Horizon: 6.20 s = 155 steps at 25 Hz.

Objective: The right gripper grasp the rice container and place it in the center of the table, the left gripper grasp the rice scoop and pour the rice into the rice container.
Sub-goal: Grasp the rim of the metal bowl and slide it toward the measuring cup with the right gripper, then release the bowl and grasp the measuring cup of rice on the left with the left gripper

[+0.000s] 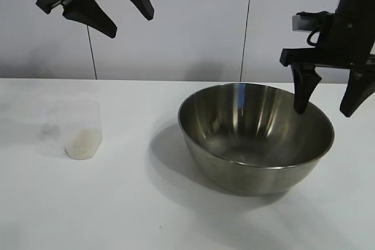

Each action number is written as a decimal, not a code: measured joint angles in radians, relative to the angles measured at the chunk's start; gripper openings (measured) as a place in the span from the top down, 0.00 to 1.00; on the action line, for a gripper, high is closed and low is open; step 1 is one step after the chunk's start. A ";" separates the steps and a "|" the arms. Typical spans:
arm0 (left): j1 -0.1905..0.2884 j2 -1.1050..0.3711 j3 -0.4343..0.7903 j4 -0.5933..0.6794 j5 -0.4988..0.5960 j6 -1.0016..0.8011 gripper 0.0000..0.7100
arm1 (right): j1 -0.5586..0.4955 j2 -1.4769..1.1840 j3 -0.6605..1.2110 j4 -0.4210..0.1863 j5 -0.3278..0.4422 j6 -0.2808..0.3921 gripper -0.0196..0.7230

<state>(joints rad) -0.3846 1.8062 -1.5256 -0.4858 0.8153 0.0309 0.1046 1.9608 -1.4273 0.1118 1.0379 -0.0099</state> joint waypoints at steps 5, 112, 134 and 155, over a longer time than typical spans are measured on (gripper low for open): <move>0.000 0.000 0.000 0.000 0.000 0.000 0.33 | 0.000 0.061 0.047 0.072 -0.067 -0.038 0.40; 0.015 -0.052 0.000 0.158 0.022 0.036 0.33 | -0.124 -0.180 -0.412 0.135 0.204 -0.013 0.35; 0.019 -0.723 1.111 0.289 -1.158 0.128 0.33 | -0.124 -0.180 -0.412 0.135 0.204 -0.013 0.35; 0.019 0.123 1.291 0.305 -1.951 -0.073 0.33 | -0.124 -0.180 -0.412 0.140 0.204 -0.013 0.35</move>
<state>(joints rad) -0.3653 1.9294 -0.2349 -0.1810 -1.1358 -0.0424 -0.0190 1.7809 -1.8393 0.2523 1.2420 -0.0225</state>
